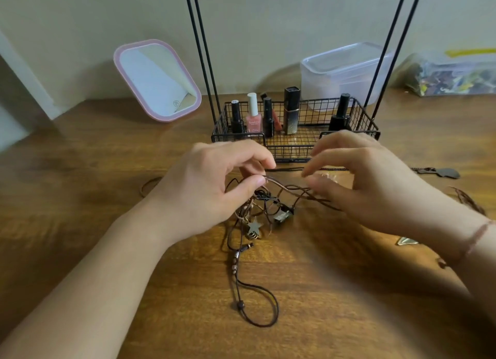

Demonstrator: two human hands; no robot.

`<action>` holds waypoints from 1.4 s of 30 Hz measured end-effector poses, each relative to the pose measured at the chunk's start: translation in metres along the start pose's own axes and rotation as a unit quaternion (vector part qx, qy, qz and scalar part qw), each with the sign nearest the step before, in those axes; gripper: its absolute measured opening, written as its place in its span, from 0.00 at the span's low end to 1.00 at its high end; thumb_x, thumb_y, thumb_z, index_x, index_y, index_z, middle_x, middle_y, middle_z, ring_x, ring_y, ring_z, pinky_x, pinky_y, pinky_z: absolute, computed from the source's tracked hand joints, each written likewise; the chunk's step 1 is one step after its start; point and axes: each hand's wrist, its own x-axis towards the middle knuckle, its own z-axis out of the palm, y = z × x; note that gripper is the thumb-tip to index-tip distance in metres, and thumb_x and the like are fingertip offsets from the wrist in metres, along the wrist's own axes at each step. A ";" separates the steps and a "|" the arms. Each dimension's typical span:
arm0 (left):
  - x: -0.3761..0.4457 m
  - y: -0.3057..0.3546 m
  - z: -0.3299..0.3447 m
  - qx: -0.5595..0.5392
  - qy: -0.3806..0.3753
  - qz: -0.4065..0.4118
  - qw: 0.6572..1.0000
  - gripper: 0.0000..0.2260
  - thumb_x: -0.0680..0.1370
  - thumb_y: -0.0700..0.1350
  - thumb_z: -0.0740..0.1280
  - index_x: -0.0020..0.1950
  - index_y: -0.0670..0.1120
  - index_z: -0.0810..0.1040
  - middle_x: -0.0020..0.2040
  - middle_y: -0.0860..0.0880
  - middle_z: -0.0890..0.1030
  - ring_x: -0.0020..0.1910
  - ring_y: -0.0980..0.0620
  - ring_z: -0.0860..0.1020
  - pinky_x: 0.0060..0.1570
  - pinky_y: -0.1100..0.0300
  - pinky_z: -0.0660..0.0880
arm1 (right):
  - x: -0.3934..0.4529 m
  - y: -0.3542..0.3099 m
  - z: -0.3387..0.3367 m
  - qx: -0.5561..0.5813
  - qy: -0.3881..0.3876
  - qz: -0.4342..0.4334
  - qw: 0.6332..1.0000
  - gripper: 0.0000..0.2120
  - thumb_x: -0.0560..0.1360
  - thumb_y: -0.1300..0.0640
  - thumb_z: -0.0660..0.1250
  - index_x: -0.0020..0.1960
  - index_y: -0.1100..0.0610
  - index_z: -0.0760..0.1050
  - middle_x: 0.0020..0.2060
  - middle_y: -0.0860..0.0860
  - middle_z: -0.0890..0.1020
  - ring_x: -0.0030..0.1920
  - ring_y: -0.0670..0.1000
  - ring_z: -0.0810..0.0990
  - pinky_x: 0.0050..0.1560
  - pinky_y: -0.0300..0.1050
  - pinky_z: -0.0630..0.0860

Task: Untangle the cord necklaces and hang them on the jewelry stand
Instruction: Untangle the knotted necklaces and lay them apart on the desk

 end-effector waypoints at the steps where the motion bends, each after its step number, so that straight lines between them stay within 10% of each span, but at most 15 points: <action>1: 0.000 0.000 0.000 -0.001 -0.002 -0.003 1.000 0.10 0.75 0.46 0.68 0.55 0.55 0.79 0.47 0.60 0.83 0.50 0.65 0.80 0.51 0.68 0.77 | -0.001 -0.005 -0.003 0.015 -0.017 -0.011 1.000 0.17 0.71 0.34 0.60 0.49 0.42 0.81 0.56 0.41 0.76 0.59 0.46 0.72 0.57 0.47 0.72; 6: 0.000 -0.006 0.000 0.011 -0.022 -0.005 1.000 0.11 0.78 0.41 0.66 0.57 0.55 0.80 0.50 0.60 0.82 0.53 0.63 0.79 0.52 0.68 0.77 | -0.002 -0.003 -0.003 -0.057 -0.081 -0.036 0.994 0.14 0.67 0.35 0.62 0.44 0.41 0.80 0.48 0.38 0.78 0.53 0.45 0.74 0.54 0.48 0.76; 11: -0.001 -0.009 -0.001 0.025 -0.053 -0.014 0.998 0.13 0.79 0.38 0.65 0.56 0.53 0.82 0.49 0.59 0.81 0.51 0.61 0.78 0.51 0.64 0.76 | -0.003 0.002 -0.011 0.104 -0.038 -0.004 0.994 0.13 0.74 0.42 0.63 0.36 0.46 0.81 0.29 0.35 0.80 0.32 0.35 0.76 0.30 0.26 0.68; 18: -0.002 -0.008 -0.006 0.005 -0.109 -0.025 0.994 0.11 0.77 0.39 0.66 0.48 0.55 0.81 0.46 0.63 0.80 0.48 0.56 0.80 0.47 0.57 0.78 | -0.005 0.003 -0.009 0.092 -0.099 -0.009 0.991 0.15 0.62 0.32 0.69 0.41 0.40 0.80 0.36 0.37 0.82 0.38 0.37 0.79 0.35 0.30 0.74; 26: -0.003 -0.007 -0.005 0.002 -0.177 0.004 0.984 0.06 0.73 0.42 0.67 0.41 0.54 0.80 0.42 0.59 0.80 0.47 0.57 0.79 0.47 0.61 0.76 | -0.005 0.000 0.002 0.032 -0.061 -0.039 0.997 0.04 0.70 0.44 0.71 0.42 0.42 0.79 0.33 0.41 0.78 0.37 0.38 0.76 0.32 0.34 0.70; 33: -0.002 -0.004 0.023 0.066 -0.083 -0.023 0.994 0.14 0.74 0.55 0.69 0.32 0.53 0.72 0.35 0.57 0.76 0.42 0.58 0.74 0.43 0.53 0.75 | -0.002 -0.002 0.009 0.007 -0.091 -0.055 0.994 0.08 0.73 0.57 0.71 0.43 0.43 0.81 0.43 0.39 0.79 0.41 0.39 0.76 0.40 0.47 0.80; 42: -0.001 -0.003 0.026 0.049 -0.130 -0.047 0.989 0.07 0.72 0.57 0.70 0.41 0.57 0.74 0.40 0.60 0.77 0.44 0.60 0.75 0.46 0.52 0.76 | 0.000 -0.003 0.014 -0.103 0.009 -0.012 0.995 0.11 0.77 0.55 0.67 0.51 0.39 0.82 0.47 0.39 0.73 0.42 0.44 0.71 0.31 0.32 0.59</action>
